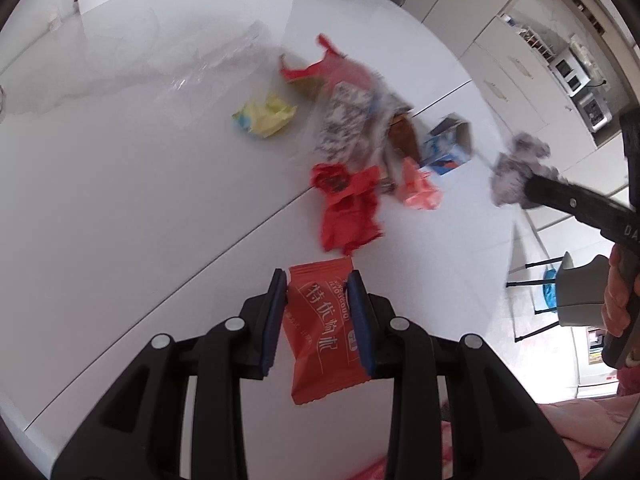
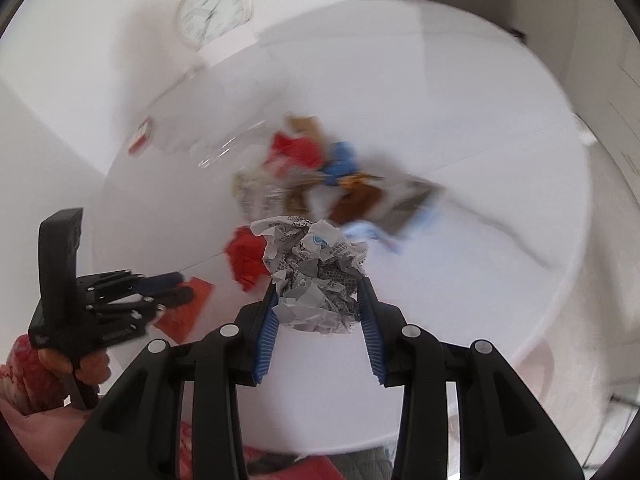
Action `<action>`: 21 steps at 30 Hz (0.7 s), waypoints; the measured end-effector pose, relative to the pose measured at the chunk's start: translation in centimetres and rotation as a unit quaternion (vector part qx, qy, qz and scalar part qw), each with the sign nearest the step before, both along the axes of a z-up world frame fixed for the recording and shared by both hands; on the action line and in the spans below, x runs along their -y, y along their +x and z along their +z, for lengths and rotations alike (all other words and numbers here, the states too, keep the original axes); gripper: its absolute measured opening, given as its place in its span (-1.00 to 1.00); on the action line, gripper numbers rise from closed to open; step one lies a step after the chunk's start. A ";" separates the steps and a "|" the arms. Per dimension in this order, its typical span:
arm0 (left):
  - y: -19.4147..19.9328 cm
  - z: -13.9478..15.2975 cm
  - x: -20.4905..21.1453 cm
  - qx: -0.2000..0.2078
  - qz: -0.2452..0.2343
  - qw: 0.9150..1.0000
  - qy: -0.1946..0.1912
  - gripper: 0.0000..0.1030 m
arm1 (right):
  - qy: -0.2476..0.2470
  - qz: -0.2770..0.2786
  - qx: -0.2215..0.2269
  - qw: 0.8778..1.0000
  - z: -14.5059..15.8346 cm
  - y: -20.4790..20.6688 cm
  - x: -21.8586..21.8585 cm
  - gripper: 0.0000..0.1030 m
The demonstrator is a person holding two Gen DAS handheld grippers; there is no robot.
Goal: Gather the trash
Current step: 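Carry both items to the bin and open both tools over it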
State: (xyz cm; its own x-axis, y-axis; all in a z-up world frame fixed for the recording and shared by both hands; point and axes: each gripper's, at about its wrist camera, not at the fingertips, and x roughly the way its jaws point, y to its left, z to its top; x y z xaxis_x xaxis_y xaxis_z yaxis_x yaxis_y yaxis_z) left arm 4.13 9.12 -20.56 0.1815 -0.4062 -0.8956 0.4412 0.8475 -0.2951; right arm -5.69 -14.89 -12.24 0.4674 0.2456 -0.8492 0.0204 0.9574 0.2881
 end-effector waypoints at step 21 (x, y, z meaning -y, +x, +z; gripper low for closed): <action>-7.4 4.7 21.7 0.023 -0.180 0.983 -0.015 -0.39 | 0.005 -0.243 -0.201 0.949 -21.9 -11.4 22.3 0.56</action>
State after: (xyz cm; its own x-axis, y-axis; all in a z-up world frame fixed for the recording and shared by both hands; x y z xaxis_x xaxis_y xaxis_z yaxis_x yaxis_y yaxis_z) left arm -3.23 -12.60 -15.87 0.0616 -0.4777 -0.8764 0.7244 0.6255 -0.2900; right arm -17.09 -37.24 -34.17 0.1658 0.0928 -0.9818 0.5685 0.8045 0.1721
